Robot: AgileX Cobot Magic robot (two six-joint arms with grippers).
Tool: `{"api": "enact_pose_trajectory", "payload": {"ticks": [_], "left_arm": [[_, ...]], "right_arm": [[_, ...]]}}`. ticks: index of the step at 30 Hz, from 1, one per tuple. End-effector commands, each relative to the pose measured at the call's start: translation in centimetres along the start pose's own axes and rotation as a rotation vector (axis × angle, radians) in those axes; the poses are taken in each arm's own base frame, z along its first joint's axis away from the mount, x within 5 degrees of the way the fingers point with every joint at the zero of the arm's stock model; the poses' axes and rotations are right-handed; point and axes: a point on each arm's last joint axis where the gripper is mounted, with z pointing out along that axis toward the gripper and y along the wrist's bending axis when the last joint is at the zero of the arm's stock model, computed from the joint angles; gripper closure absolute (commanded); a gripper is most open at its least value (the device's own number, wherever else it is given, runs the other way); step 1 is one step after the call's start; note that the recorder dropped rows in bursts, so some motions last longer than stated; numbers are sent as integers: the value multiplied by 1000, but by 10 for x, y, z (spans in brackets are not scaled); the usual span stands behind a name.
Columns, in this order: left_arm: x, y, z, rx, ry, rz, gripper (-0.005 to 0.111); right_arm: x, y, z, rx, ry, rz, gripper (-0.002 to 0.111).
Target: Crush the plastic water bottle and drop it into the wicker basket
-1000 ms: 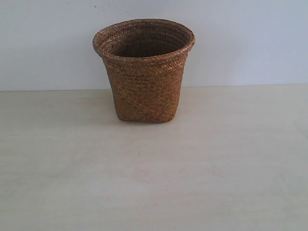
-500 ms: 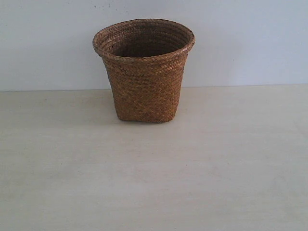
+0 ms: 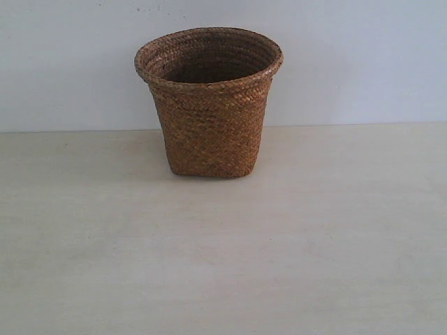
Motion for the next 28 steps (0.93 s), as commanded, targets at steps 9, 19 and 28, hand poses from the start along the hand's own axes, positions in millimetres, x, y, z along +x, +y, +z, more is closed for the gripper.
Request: {"api": "enact_pose_trajectory", "payload": {"ticks": [9,19,28], "left_arm": [[1,0,0,5,3,-11,103],[1,0,0,5,3,-11,103],[1,0,0,5,3,-11,103]], "right_arm": [[0,0,0,3,-5,0,108],[0,0,0,3,-5,0,108],[-2,0,0,3,-19,0,108]]}}
